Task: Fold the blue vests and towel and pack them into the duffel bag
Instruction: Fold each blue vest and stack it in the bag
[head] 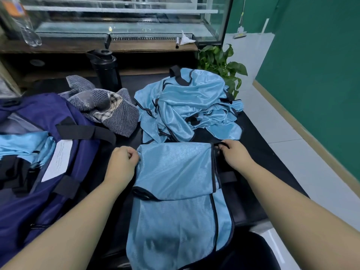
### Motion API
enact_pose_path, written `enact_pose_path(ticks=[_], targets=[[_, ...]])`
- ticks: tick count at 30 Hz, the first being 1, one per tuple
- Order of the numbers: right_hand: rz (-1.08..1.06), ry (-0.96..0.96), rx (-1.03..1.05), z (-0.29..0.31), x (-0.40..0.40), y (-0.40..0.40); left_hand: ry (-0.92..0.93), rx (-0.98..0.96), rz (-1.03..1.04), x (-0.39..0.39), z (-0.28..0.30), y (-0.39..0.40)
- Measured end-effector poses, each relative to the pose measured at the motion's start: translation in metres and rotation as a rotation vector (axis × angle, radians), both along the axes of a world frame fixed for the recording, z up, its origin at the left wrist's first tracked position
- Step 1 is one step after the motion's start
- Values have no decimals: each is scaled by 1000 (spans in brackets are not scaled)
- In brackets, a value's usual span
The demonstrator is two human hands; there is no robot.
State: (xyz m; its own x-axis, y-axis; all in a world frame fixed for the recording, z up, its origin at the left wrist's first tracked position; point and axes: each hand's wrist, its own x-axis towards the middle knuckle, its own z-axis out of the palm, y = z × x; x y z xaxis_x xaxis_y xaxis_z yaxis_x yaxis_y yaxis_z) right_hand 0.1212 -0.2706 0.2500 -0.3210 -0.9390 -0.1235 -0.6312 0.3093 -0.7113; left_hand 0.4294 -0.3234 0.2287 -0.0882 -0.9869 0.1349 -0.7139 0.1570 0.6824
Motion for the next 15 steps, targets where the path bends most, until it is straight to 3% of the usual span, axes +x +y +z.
enact_pose_path(ticks=[6, 9, 12, 15], targets=[[-16, 5, 27, 0, 6, 0, 12, 21, 16, 1, -3, -4], [-49, -60, -10, 12, 12, -1, 105, 136, 82, 1, -1, -6], [55, 82, -113, 25, 22, -3, 110, 241, -97, 1, 9, -10], [281, 240, -167, 32, 36, -4, -35, 189, -261, 0, 13, -18]])
